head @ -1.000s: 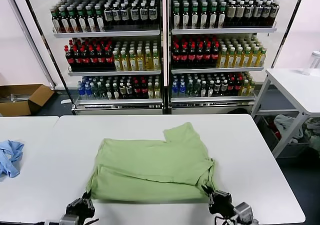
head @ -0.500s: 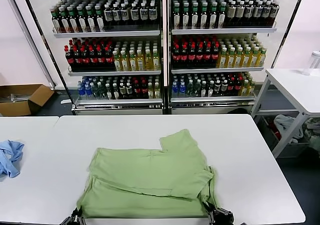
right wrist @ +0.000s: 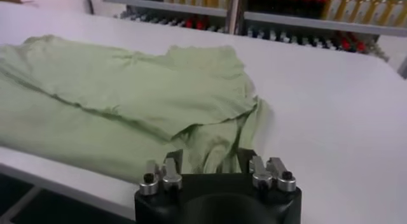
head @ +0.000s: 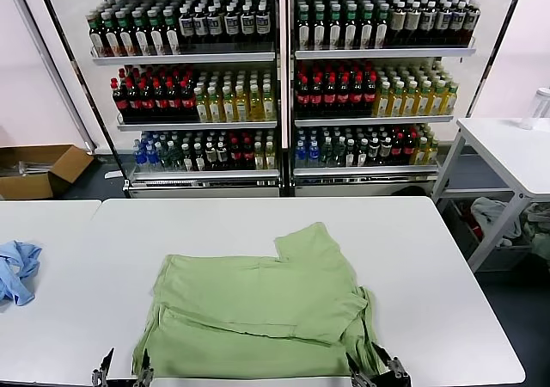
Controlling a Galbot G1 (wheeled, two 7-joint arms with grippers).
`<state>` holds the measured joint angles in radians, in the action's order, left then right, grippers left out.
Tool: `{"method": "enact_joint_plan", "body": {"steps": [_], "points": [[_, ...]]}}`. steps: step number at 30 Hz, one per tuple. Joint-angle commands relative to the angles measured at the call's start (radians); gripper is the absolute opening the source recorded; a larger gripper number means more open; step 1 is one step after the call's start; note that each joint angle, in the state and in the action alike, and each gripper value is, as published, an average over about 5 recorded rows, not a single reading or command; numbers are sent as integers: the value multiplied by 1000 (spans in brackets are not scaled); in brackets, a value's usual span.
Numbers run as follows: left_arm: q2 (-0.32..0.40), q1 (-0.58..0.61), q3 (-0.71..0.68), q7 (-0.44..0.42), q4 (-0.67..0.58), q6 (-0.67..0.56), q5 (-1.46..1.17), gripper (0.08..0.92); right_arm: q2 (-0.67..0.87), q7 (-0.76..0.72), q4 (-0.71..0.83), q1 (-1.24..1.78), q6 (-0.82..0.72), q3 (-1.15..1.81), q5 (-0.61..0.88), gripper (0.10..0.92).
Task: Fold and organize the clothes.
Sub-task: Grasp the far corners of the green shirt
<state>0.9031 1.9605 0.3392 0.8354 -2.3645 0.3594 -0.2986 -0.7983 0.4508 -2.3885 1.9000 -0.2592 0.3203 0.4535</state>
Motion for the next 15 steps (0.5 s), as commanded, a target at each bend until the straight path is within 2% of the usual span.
{"method": "enact_joint_plan", "body": {"steps": [1,4,6,12,15], "points": [[5,-61,-15,17,-110,-4,52,673,-12,59,-94,57,50,112,-21,769],[-2,-180,7,-15,-107,-8,-2,757,-11,23,-76,-42,55,140,-3,813],[-7,-269,39,-78,-88,-25,-63,799,-5,-39,-26,-149,60,143,44,820],[-26,-406,141,-397,21,-122,-171,822,25,-220,207,-518,68,69,174,823],[-33,-482,156,-497,82,-97,-252,823,15,-267,327,-737,18,-21,255,823]]}}
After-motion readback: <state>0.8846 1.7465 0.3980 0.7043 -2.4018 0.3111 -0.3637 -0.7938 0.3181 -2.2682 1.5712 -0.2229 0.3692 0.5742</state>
